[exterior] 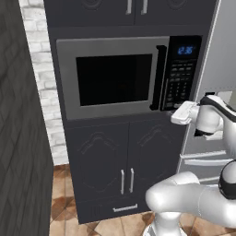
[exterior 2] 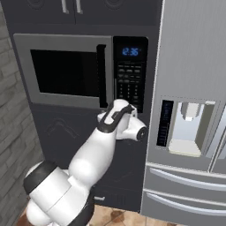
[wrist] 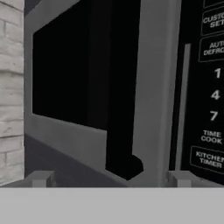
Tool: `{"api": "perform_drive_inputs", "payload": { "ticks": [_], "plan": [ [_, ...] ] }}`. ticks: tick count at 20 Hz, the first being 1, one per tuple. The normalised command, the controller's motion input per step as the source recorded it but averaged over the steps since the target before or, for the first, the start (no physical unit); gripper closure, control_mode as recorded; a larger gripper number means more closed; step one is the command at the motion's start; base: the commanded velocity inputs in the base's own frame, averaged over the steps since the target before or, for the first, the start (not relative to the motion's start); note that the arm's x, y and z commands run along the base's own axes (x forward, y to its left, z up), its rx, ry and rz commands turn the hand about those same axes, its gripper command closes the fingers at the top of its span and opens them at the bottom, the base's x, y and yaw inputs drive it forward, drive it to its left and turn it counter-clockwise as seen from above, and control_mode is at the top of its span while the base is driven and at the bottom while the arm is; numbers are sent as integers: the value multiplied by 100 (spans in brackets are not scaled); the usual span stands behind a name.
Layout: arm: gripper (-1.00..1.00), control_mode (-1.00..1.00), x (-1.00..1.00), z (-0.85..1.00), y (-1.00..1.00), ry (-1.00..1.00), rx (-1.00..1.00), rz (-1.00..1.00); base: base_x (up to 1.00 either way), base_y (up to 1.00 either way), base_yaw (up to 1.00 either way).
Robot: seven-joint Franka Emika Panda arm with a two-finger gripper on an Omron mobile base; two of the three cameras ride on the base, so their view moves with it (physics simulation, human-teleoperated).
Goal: Place the microwavable item in the microwave. Then, close the microwave door and press the start button.
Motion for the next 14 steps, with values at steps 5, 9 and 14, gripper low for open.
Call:
{"api": "perform_drive_inputs", "payload": {
  "ticks": [5, 9, 14],
  "plan": [
    [-100, -100, 38, -27, 0, 10, 0, 0, 0, 0, 0],
    [-100, -100, 39, -14, 0, 5, 0, 0, 0, 0, 0],
    [-100, -100, 38, -5, 0, 1, 0, 0, 0, 0, 0]
  ]
}}
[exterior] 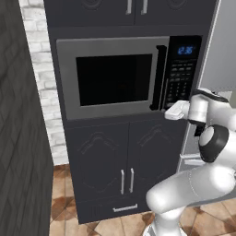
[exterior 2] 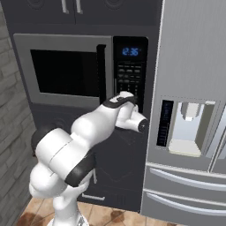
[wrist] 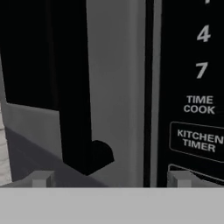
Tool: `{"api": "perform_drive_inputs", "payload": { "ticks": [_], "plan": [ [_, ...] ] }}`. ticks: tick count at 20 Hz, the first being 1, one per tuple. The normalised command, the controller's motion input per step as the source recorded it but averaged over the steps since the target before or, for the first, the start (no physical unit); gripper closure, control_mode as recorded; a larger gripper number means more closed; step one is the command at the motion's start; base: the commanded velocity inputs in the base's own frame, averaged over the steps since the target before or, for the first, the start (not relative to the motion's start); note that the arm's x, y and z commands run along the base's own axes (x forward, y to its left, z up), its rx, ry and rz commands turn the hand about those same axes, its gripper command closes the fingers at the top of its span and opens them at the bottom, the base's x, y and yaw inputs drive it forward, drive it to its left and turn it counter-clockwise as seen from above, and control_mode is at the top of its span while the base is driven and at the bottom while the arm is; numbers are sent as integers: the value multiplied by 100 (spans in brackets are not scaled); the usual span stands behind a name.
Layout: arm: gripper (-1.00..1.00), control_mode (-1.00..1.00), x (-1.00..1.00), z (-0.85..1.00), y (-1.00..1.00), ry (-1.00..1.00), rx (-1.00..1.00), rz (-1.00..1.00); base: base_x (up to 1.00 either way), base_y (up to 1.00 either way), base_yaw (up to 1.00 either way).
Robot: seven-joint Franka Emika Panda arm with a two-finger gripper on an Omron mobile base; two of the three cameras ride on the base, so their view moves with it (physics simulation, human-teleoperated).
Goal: Place the microwavable item in the microwave. Then, close the microwave door and press the start button.
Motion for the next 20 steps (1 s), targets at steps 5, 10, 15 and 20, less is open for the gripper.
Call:
{"api": "perform_drive_inputs", "payload": {
  "ticks": [5, 10, 15, 20],
  "plan": [
    [-100, -100, 46, -16, 0, 0, 0, 0, 0, 0, 0],
    [-100, -100, 50, -27, 0, 0, 0, 0, 0, 0, 0],
    [-100, -100, 54, -33, 0, 1, 0, 0, 0, 0, 0],
    [-100, -100, 48, -33, 0, 2, 0, 0, 0, 0, 0]
  ]
}}
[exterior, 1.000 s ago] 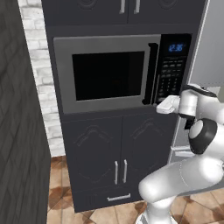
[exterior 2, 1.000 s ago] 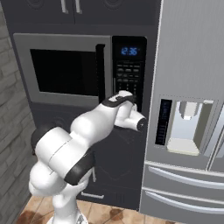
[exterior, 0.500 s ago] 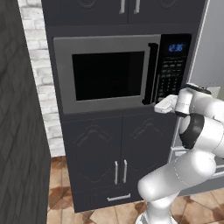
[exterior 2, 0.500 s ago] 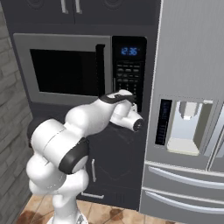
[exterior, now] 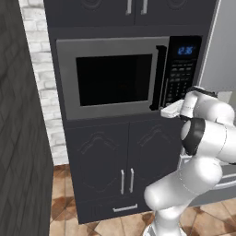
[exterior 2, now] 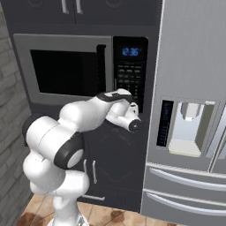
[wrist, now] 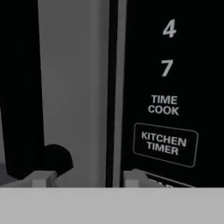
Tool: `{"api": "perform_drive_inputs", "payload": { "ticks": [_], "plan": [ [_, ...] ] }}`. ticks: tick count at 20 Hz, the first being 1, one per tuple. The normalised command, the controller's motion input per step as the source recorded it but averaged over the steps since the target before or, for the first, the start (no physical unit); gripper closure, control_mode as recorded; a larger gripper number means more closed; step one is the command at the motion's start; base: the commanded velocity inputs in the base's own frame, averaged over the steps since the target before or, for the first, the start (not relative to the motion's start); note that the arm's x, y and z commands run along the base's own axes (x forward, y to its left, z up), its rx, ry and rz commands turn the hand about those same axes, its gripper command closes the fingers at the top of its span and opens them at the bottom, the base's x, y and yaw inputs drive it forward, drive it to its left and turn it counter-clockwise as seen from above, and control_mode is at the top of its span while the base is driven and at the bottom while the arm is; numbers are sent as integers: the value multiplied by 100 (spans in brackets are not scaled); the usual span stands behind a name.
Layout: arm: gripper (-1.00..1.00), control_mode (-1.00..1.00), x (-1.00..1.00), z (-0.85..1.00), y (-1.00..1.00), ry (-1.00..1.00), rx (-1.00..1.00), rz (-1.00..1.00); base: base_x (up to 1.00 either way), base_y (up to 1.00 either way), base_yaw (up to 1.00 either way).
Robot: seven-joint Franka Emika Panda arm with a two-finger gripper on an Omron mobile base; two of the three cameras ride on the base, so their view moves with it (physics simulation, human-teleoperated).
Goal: Place the microwavable item in the microwave. Then, close the microwave door and press the start button.
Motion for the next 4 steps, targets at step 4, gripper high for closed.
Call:
{"api": "perform_drive_inputs", "payload": {
  "ticks": [4],
  "plan": [
    [-100, -100, 47, -24, 0, 5, 0, 0, 0, 0, 0]
  ]
}}
